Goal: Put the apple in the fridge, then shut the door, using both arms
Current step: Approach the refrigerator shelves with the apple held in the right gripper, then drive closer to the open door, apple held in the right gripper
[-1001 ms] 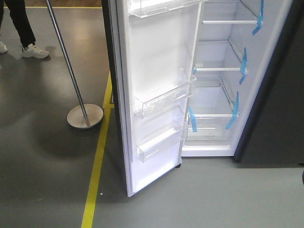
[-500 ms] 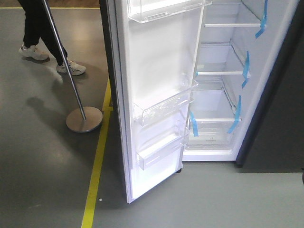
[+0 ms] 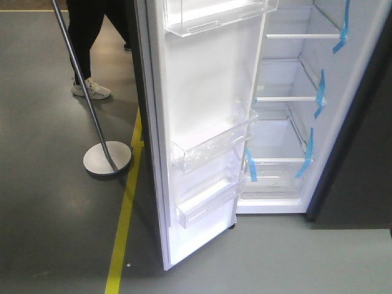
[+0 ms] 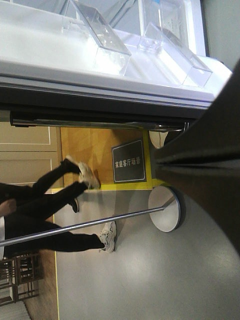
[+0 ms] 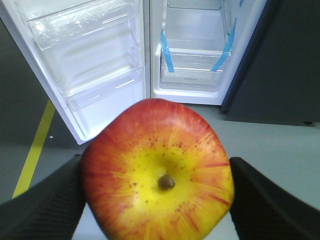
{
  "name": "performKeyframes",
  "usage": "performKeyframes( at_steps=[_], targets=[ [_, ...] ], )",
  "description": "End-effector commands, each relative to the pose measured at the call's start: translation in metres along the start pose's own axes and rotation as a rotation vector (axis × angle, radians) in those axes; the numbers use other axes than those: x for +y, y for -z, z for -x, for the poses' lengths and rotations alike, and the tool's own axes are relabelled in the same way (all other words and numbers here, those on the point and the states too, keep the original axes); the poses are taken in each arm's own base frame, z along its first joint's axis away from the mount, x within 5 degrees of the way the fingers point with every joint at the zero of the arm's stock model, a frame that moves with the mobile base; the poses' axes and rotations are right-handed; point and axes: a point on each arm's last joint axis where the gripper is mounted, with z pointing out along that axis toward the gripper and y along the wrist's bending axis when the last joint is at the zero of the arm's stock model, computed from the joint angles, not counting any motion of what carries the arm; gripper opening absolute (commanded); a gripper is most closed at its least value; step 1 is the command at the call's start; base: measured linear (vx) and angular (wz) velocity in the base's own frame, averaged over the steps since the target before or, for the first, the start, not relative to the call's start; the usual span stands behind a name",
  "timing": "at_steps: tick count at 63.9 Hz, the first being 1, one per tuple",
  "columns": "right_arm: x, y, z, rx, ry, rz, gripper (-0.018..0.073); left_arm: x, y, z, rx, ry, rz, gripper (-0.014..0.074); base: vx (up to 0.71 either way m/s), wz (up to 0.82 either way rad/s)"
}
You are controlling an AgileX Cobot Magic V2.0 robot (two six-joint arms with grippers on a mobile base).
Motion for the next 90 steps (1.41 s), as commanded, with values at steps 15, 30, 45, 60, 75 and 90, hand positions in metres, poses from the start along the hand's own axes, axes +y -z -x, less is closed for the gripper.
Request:
performKeyframes(
  at_steps=[15,30,45,60,75,90],
  targets=[
    [-0.0001,0.0065,0.0136,-0.106,0.002,-0.004,0.0198,-0.0007,-0.0005,0.0002,-0.061,0.018,-0.013,-0.0005,0.09,0.0],
    [-0.0001,0.0065,0.0136,-0.106,0.002,-0.004,0.0198,-0.0007,-0.0005,0.0002,-0.061,0.018,-0.013,-0.0005,0.1,0.0],
    [-0.0001,0.0065,0.0136,-0.106,0.002,-0.004,0.0198,-0.0007,-0.0005,0.0002,-0.061,0.018,-0.013,-0.0005,0.09,0.0],
    [-0.0001,0.0065,0.0136,-0.106,0.002,-0.004,0.0198,-0.0007,-0.0005,0.0002,-0.061,0.018,-0.013,-0.0005,0.09,0.0],
    [-0.0001,0.0065,0.0136,-0.106,0.002,-0.004,0.0198,-0.0007,-0.0005,0.0002,-0.061,0.018,-0.013,-0.0005,0.08,0.0],
    [-0.0001,0.0065,0.0136,-0.106,0.002,-0.004,0.0198,-0.0007,-0.0005,0.0002,-0.061,0.018,-0.013,-0.0005,0.07,0.0]
  ],
)
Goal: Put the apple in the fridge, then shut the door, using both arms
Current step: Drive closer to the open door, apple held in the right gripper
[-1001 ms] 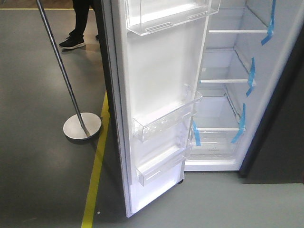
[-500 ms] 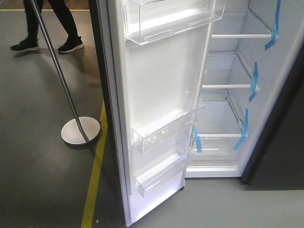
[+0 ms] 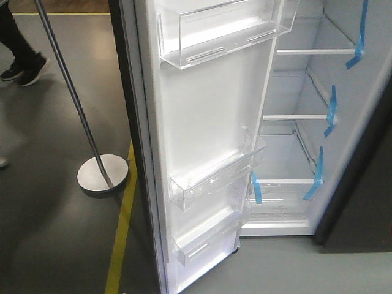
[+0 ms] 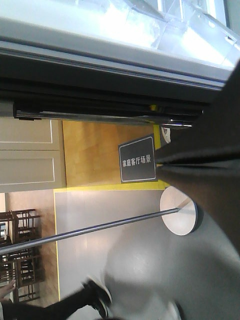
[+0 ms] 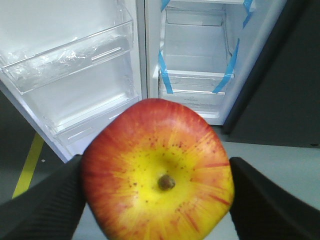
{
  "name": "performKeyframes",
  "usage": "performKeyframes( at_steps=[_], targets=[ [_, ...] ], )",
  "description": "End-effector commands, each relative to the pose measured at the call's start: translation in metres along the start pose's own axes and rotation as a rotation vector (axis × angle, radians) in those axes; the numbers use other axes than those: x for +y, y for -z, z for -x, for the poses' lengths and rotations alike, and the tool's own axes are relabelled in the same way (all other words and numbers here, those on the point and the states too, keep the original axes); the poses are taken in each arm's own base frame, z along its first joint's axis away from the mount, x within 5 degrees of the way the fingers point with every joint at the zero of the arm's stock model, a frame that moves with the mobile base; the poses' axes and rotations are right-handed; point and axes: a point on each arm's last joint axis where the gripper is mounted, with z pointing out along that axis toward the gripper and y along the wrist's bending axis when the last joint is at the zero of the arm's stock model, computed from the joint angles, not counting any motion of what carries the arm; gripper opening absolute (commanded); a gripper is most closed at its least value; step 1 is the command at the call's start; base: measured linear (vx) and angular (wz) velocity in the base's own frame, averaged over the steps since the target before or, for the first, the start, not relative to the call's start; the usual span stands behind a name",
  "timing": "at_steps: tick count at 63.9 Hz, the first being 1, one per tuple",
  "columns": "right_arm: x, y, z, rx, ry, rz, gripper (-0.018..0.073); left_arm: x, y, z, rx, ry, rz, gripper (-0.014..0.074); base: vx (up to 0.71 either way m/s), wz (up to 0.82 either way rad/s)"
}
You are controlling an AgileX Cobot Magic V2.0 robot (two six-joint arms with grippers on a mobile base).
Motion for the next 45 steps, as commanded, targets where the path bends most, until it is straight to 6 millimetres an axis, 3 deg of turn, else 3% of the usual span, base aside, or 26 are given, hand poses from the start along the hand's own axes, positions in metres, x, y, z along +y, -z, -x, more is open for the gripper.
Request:
performKeyframes(
  at_steps=[1,45],
  targets=[
    [-0.0001,0.0065,0.0136,-0.106,0.002,-0.004,0.0198,-0.0007,-0.0005,0.0002,-0.061,0.018,-0.013,-0.0005,0.06,0.0],
    [-0.0001,0.0065,0.0136,-0.106,0.002,-0.004,0.0198,-0.0007,-0.0005,0.0002,-0.061,0.018,-0.013,-0.0005,0.05,0.0]
  ],
)
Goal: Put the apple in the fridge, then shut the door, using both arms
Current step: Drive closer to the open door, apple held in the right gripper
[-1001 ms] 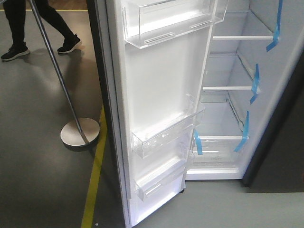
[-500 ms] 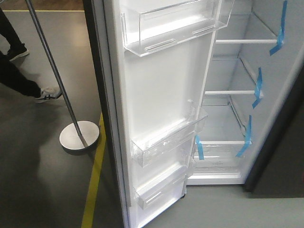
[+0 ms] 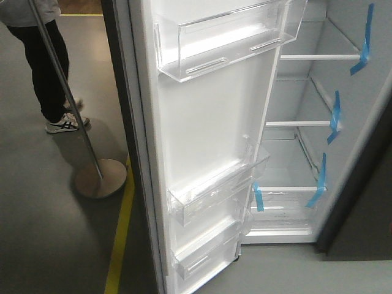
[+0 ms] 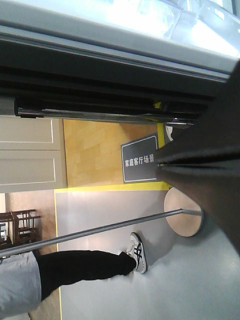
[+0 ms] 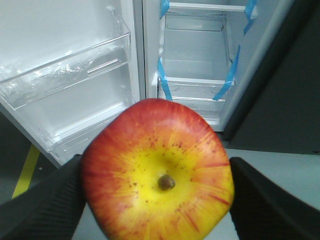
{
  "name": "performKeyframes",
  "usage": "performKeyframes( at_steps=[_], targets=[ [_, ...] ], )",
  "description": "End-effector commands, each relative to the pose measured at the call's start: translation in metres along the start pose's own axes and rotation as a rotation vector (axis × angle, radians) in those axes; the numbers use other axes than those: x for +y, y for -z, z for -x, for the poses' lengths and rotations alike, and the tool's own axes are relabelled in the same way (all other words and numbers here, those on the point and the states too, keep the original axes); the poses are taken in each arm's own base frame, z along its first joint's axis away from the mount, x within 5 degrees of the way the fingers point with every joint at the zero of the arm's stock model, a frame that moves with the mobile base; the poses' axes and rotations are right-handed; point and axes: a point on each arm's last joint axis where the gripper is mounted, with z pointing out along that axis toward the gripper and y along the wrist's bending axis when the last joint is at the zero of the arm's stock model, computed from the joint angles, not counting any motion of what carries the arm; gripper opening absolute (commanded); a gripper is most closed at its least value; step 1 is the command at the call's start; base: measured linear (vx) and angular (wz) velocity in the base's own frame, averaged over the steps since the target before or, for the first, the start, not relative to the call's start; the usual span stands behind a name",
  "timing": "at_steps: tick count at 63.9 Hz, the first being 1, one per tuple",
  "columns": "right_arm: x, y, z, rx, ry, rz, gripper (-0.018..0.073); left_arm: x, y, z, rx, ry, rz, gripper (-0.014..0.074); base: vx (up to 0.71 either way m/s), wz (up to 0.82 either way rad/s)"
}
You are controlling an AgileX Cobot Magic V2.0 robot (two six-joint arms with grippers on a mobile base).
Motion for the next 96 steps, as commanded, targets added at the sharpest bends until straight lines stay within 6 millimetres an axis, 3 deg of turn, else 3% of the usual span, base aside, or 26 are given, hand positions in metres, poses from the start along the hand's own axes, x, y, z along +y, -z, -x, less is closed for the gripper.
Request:
performKeyframes(
  at_steps=[1,96],
  targets=[
    [-0.0001,0.0065,0.0136,-0.106,0.002,-0.004,0.0198,-0.0007,-0.0005,0.0002,-0.061,0.018,-0.013,-0.0005,0.05,0.0],
    [-0.0001,0.0065,0.0136,-0.106,0.002,-0.004,0.0198,-0.0007,-0.0005,0.0002,-0.061,0.018,-0.013,-0.0005,0.04,0.0]
  ],
)
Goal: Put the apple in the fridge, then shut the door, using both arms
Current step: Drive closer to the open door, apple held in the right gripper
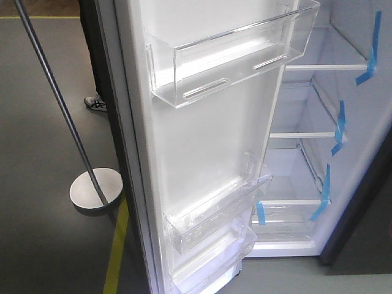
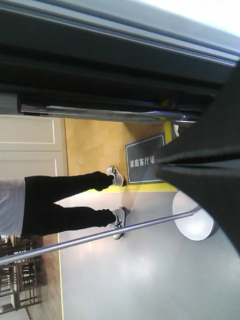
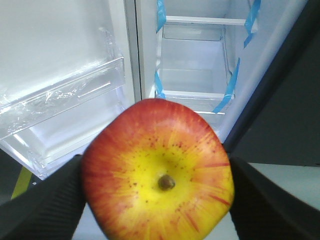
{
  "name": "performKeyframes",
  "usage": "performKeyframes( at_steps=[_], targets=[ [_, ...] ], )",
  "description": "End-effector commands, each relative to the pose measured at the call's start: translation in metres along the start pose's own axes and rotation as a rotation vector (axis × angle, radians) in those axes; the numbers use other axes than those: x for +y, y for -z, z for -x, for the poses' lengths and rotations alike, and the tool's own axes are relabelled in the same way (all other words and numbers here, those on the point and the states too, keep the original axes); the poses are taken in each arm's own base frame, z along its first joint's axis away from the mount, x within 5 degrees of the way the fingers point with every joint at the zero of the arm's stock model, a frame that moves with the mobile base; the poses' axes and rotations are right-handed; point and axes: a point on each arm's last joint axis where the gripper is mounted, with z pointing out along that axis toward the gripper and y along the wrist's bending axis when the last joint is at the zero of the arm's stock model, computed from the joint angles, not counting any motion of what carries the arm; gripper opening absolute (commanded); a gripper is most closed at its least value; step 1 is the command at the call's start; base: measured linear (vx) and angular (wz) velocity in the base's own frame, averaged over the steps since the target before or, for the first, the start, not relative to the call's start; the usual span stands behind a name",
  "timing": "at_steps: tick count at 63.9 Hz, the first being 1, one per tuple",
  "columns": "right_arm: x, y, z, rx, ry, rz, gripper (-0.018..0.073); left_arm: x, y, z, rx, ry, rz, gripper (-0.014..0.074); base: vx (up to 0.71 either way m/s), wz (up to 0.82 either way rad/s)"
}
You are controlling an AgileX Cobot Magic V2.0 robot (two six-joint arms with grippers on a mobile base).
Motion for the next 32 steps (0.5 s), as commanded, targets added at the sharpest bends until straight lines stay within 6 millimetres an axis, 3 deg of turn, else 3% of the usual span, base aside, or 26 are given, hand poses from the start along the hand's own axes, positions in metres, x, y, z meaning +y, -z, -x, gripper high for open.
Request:
performKeyframes(
  at_steps=[1,32],
  targets=[
    [-0.0001,0.0065,0.0136,-0.106,0.002,-0.004,0.0198,-0.0007,-0.0005,0.0002,-0.061,0.018,-0.013,-0.0005,0.04,0.0],
    [-0.0001,0.0065,0.0136,-0.106,0.002,-0.004,0.0198,-0.0007,-0.0005,0.0002,-0.061,0.018,-0.013,-0.0005,0.03,-0.01]
  ],
)
